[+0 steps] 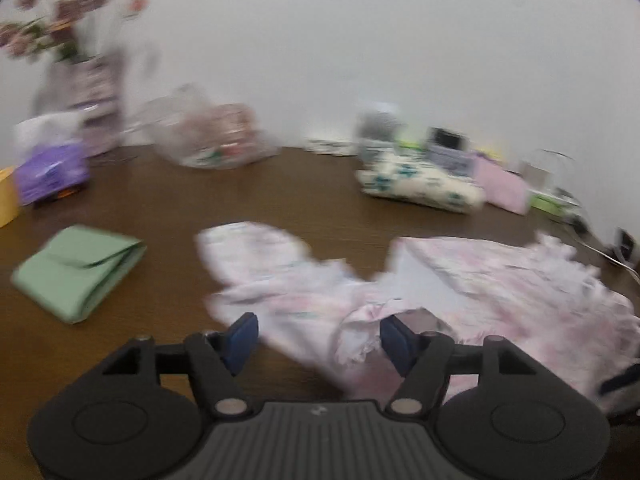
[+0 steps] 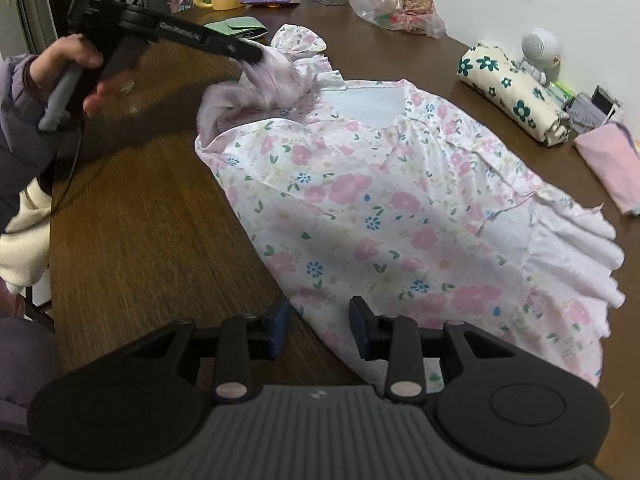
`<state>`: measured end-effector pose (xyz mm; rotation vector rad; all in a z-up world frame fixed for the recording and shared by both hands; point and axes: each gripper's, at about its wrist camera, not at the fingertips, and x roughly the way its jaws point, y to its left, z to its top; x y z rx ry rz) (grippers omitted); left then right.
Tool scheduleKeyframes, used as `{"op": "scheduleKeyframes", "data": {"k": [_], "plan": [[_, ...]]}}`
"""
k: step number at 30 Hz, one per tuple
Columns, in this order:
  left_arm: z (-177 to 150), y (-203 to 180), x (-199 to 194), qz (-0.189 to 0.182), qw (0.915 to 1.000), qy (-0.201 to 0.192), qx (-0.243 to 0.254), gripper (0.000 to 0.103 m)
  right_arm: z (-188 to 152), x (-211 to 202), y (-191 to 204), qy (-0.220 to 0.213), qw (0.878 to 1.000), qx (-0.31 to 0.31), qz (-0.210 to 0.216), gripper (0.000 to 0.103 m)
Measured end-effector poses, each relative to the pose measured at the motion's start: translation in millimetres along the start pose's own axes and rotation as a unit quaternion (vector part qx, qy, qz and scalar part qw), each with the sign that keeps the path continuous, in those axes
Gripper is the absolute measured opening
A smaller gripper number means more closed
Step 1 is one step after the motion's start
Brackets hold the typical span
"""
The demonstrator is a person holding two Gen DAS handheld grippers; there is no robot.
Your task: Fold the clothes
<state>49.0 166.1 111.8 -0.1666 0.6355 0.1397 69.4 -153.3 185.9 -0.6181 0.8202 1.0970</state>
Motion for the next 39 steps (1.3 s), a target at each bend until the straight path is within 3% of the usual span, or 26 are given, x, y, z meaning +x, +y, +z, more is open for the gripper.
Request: {"op": "scheduleKeyframes", "data": {"k": [6,10,11,13,14,17,21,25,27,29,30,37,39], "plan": [[-0.8,-6.3,17.4,-0.013,0.9996,0.018,-0.017,0.064,28.3,-18.9,0.7,-0.043,0.999,-0.001,0.01,0.033],[5.4,-37.7,16.5,-0.063,0.998,0.002,0.001,0.064,47.5,-21.5,12.7,-0.062,0.998,-0.014,0.02,0.035],[6.1,-48.3,16.1,-0.086,0.9962,-0.002,0.015,0.066,50.1,-19.6,16.2,-0.062,0.998,-0.018,0.024,0.035],[3.5,-79.9,10.5,-0.13,0.9866,0.002,0.099,0.069,52.4,-14.8,21.1,-0.056,0.998,-0.024,0.029,0.036],[1.0,-91.9,7.6,-0.132,0.982,0.004,0.135,0.069,52.0,-14.5,22.6,-0.053,0.998,-0.025,0.028,0.036],[-9.2,-94.4,1.6,-0.108,0.9796,0.003,0.169,0.069,49.1,-18.7,23.2,-0.052,0.998,-0.023,0.023,0.036],[-15.6,-60.9,1.8,-0.084,0.9909,0.015,0.104,0.069,45.1,-31.6,12.7,-0.063,0.998,-0.007,0.013,0.036],[-19.2,-43.2,-10.3,-0.146,0.9883,0.006,0.044,0.069,52.3,-29.9,3.9,-0.072,0.997,0.004,0.01,0.036],[-22.0,-58.0,-3.7,-0.129,0.9894,0.026,0.062,0.065,58.1,-25.1,-0.4,-0.073,0.997,0.0,0.01,0.035],[-30.3,-73.7,5.9,-0.103,0.9888,0.047,0.097,0.05,62.4,-20.7,-4.8,-0.072,0.997,-0.001,0.002,0.035],[-35.1,-78.6,9.1,-0.094,0.988,0.052,0.111,0.048,64.0,-19.1,-7.0,-0.072,0.997,0.001,-0.005,0.035],[-51.0,-81.6,1.4,-0.083,0.9854,0.042,0.143,0.048,41.1,-8.7,-48.1,-0.034,0.997,0.029,-0.065,0.035],[-54.1,-80.6,-2.6,-0.086,0.9845,0.044,0.147,0.048,29.5,-1.2,-62.4,-0.023,0.996,0.047,-0.07,0.03]]}}
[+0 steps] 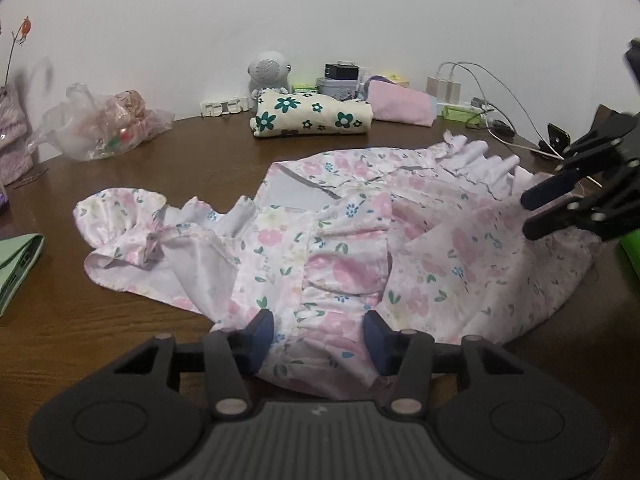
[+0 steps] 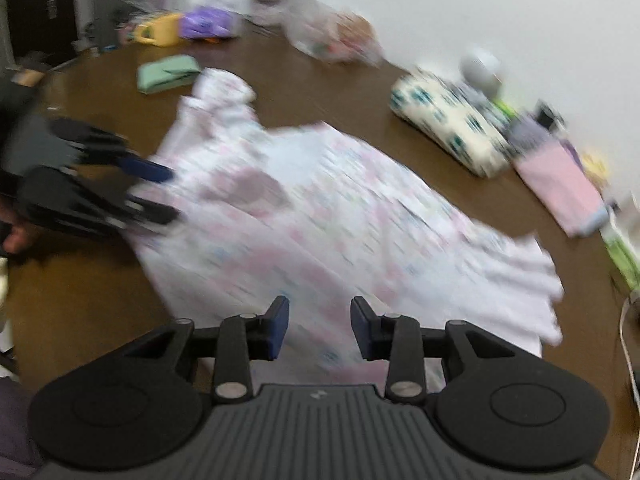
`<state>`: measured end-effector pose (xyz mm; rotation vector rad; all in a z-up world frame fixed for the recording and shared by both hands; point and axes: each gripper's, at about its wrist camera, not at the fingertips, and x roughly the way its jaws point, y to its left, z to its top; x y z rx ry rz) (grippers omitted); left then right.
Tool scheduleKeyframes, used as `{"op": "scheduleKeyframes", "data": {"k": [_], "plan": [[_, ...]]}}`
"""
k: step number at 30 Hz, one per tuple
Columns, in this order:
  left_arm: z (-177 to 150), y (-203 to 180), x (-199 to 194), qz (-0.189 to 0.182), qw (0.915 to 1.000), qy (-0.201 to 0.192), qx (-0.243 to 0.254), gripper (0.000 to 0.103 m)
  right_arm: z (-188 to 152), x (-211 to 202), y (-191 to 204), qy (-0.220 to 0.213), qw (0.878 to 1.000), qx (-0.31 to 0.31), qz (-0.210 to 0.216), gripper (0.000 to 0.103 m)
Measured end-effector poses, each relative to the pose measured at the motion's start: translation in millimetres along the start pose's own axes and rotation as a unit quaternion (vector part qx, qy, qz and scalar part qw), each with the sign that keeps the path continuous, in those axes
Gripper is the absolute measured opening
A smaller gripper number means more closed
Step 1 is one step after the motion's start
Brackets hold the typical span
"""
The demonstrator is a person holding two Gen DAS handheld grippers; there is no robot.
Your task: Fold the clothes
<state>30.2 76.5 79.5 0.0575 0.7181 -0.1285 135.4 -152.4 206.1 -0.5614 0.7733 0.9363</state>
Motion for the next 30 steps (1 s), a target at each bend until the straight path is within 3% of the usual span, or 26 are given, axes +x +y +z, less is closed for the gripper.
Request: {"op": "scheduleKeyframes", "data": {"k": [4,12,16,18,20,22,24,26,30], "plan": [[-8.7,0.4,-13.3,-0.007,0.9999,-0.003,0.009,0.049,-19.1,13.1,-10.2,0.018,0.999,0.016,0.022,0.022],[-26.3,15.2,-37.6,-0.013,0.9996,0.004,0.025,0.053,-35.5,4.4,6.5,0.021,0.998,0.029,0.049,0.022],[-19.2,19.3,-46.6,-0.01,0.9992,0.03,0.025,0.052,-33.8,-3.0,21.6,0.04,0.996,0.016,0.081,0.024],[-10.6,18.6,-65.4,-0.032,0.9991,0.0,0.03,0.059,-28.1,-10.3,15.7,0.034,0.995,0.015,0.097,0.025],[3.2,23.7,-84.0,-0.049,0.9979,-0.04,0.017,0.075,-19.3,-25.5,-1.2,-0.002,0.997,0.008,0.071,0.029],[26.8,25.6,-88.7,-0.034,0.9973,-0.064,0.014,0.078,-9.1,-34.7,-30.9,-0.029,0.999,0.0,0.037,0.041],[59.1,19.7,-70.5,-0.003,0.9974,-0.062,0.035,0.078,-0.1,-29.7,-64.4,-0.029,0.999,-0.015,0.018,0.043],[89.8,15.3,-37.4,-0.006,0.9973,-0.042,0.059,0.078,6.5,-9.0,-99.1,0.004,1.0,-0.017,0.018,0.046],[139.6,16.6,47.6,-0.015,0.9974,0.044,0.056,0.077,10.2,32.6,-150.4,0.062,0.998,0.025,0.009,0.053]]}}
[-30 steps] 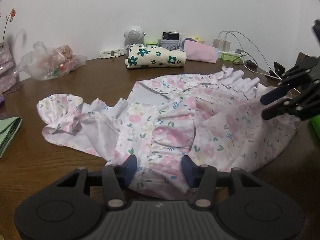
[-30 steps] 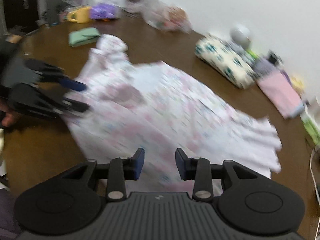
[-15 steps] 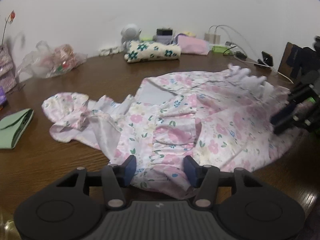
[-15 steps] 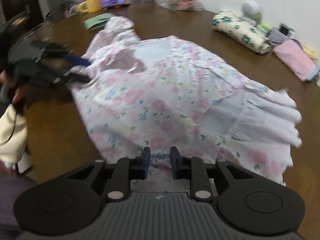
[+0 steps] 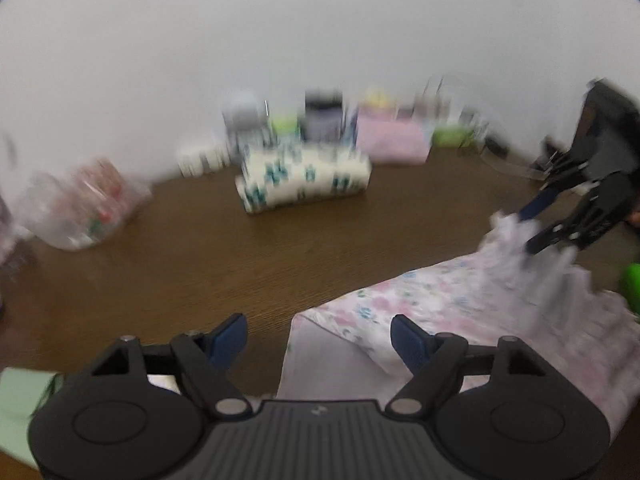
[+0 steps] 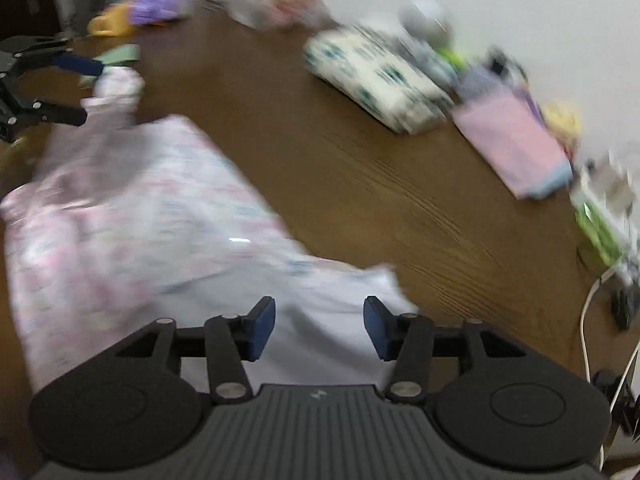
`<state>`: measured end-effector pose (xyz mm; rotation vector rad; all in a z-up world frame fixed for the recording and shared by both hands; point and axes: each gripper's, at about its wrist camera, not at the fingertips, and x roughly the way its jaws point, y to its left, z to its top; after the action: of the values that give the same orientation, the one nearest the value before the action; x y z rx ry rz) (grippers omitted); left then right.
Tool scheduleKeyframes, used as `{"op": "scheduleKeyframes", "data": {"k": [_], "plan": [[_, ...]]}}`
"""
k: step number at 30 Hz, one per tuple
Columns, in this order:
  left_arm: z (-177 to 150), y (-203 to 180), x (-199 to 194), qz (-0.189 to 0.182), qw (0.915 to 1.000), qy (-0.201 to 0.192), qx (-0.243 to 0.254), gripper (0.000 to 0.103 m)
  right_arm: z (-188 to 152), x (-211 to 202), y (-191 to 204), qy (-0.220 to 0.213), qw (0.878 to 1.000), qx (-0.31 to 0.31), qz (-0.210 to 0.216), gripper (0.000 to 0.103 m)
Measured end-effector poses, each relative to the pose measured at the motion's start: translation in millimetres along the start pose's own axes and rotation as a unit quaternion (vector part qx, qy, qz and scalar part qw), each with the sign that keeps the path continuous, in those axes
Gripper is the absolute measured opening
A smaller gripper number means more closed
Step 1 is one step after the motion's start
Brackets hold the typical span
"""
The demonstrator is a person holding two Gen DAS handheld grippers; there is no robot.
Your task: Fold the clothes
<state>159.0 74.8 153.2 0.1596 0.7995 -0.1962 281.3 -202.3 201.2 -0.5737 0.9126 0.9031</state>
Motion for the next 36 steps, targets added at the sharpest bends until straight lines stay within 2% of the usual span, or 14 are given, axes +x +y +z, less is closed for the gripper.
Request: {"op": "scheduleKeyframes", "data": {"k": [5,7,8,9,10,11,12,15,18,22,25,30,34,36], "plan": [[17.1,19.2,63.1,-0.038,0.9959,0.067,-0.047,0.069,-4.6,22.2,-35.4,0.01,0.998,0.059,0.018,0.063],[13.7,22.3,71.2,-0.038,0.9951,0.073,-0.055,0.049,-7.4,26.6,-35.2,0.009,0.997,0.067,0.032,0.062],[12.3,23.9,74.4,-0.042,0.9943,0.076,-0.061,0.024,-8.8,28.8,-35.1,0.008,0.997,0.071,0.039,0.059],[11.0,26.3,76.8,-0.049,0.9929,0.081,-0.071,0.011,-10.8,29.7,-34.1,0.005,0.996,0.072,0.045,0.051],[9.9,27.7,77.1,-0.054,0.9921,0.082,-0.078,0.005,-13.0,28.5,-31.5,-0.003,0.997,0.068,0.046,0.036],[8.9,28.2,76.0,-0.056,0.992,0.079,-0.081,0.004,-13.1,27.7,-29.7,-0.009,0.997,0.067,0.044,0.024],[7.9,28.6,74.9,-0.058,0.9918,0.076,-0.084,0.002,-11.9,26.2,-29.0,-0.01,0.997,0.07,0.042,0.001],[5.9,20.8,50.8,-0.063,0.9939,0.049,-0.076,0.0,-11.5,7.2,-23.6,-0.047,0.997,0.055,0.03,0.001],[-0.8,9.1,10.8,-0.067,0.9961,0.009,-0.057,0.0,-29.8,-46.6,-8.2,-0.147,0.987,-0.01,0.065,0.001],[-28.0,-10.8,-46.5,-0.058,0.9973,-0.035,-0.027,0.0,-67.3,-98.4,22.7,-0.18,0.978,-0.091,0.062,0.001],[-61.6,-28.8,-73.1,-0.043,0.9982,-0.039,-0.012,0.0,-103.7,-117.0,43.8,-0.165,0.972,-0.134,0.104,0.001],[-123.7,-48.3,-71.4,-0.04,0.999,0.007,-0.018,0.0,-146.8,-105.5,81.6,-0.085,0.971,-0.181,0.133,0.001],[-145.6,-48.0,-85.2,-0.047,0.9979,-0.008,-0.043,0.0,-151.5,-102.7,95.7,-0.048,0.97,-0.199,0.13,0.004],[-148.9,-50.9,-91.5,-0.048,0.9978,-0.016,-0.042,0.001,-146.3,-114.4,94.3,-0.059,0.969,-0.201,0.128,0.007]]}}
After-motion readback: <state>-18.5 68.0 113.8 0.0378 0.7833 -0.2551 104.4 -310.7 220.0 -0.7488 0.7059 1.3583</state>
